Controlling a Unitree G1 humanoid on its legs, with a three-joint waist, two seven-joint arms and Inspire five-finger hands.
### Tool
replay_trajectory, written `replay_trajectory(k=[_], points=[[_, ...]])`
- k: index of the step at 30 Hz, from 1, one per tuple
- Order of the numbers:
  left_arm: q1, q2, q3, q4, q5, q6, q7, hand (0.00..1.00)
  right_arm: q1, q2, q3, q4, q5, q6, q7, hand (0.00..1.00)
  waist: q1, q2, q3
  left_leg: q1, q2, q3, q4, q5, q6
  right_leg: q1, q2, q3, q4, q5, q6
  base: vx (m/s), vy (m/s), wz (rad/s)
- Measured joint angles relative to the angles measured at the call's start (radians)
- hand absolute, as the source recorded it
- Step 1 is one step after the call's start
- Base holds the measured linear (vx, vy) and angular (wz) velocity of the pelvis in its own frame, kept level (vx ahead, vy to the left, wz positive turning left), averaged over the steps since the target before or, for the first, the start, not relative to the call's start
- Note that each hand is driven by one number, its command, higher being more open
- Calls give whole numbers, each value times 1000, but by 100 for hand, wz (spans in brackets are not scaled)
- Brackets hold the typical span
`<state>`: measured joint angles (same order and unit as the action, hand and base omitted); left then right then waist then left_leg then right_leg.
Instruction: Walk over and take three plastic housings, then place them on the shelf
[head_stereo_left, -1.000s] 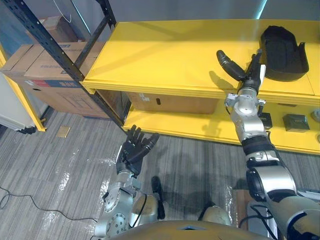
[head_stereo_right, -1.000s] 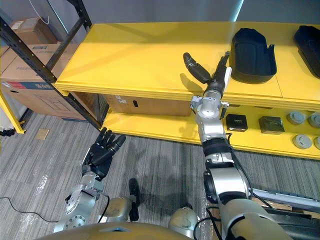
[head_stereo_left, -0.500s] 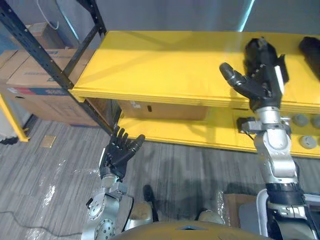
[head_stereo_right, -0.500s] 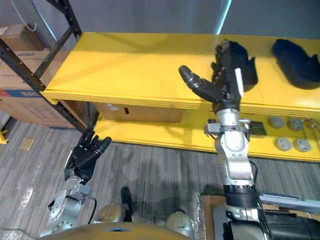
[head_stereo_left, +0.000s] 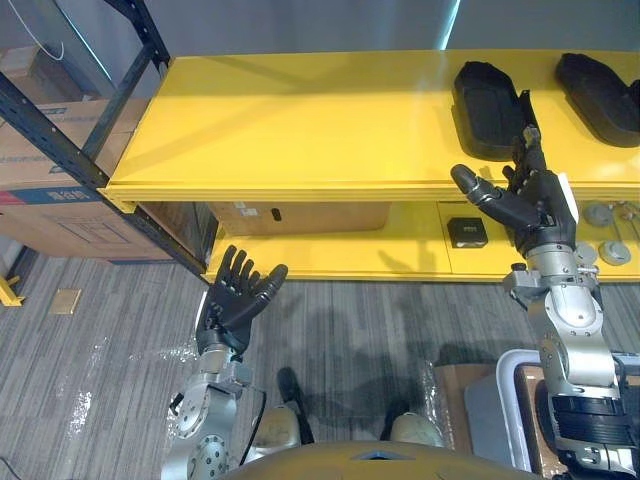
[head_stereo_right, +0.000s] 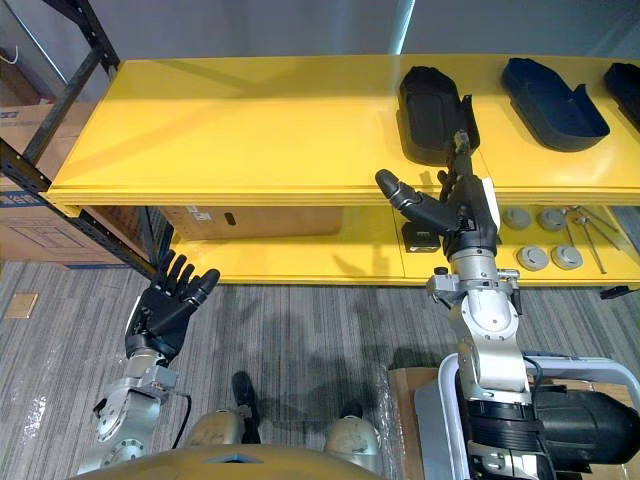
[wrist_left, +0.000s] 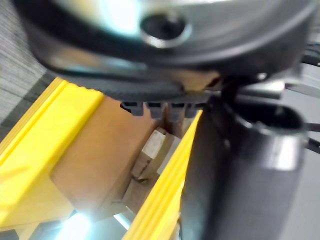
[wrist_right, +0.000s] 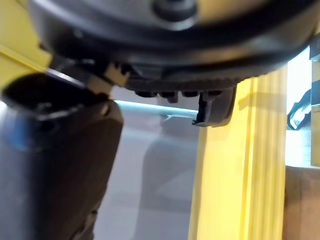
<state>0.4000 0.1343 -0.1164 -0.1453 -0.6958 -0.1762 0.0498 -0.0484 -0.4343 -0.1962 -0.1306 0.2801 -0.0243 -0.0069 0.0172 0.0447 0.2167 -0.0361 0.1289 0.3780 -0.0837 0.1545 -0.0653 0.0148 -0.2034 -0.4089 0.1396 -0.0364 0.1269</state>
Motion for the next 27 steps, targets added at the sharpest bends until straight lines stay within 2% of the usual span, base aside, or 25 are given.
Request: replay_trajectory(k=[6, 11, 18, 20, 27], points=[[-19, 3, 18, -24, 0, -24, -32, 100, 0, 0, -9, -1, 1, -1, 16, 100, 2, -4, 34, -14, -4, -7, 0, 0, 2, -15, -5, -3, 16, -7, -3, 6, -1, 3], [-19, 3, 14, -24, 0, -23, -49, 100, -15, 0, -23, 46, 3, -36, -26, 100, 3, -3, 51, -27, -8, -33, 0, 9, 14, -14, -8, -25, 22, -15, -4, 28, -9, 15], [-16, 7, 14, -24, -4, -22, -56, 100, -167, -24, -30, 262, 20, -63, -116, 100, 9, 3, 74, -26, -18, -56, 0, 12, 17, -12, -23, -43, 56, -35, -3, 12, 0, 10], [-18, 10, 14, -24, -10, -22, -62, 100, -216, -64, -30, 296, 47, -76, -125, 100, 9, 9, 98, -27, -20, -63, 0, 17, 19, -14, -28, -49, 71, -41, -4, -25, 9, 9], [-7, 10, 11, -24, -44, -22, -67, 100, -341, -123, -27, 437, 65, -79, -129, 100, 11, 9, 100, -22, -20, -71, 1, 21, 19, -17, -37, -51, 90, -49, -6, 0, -2, 1]])
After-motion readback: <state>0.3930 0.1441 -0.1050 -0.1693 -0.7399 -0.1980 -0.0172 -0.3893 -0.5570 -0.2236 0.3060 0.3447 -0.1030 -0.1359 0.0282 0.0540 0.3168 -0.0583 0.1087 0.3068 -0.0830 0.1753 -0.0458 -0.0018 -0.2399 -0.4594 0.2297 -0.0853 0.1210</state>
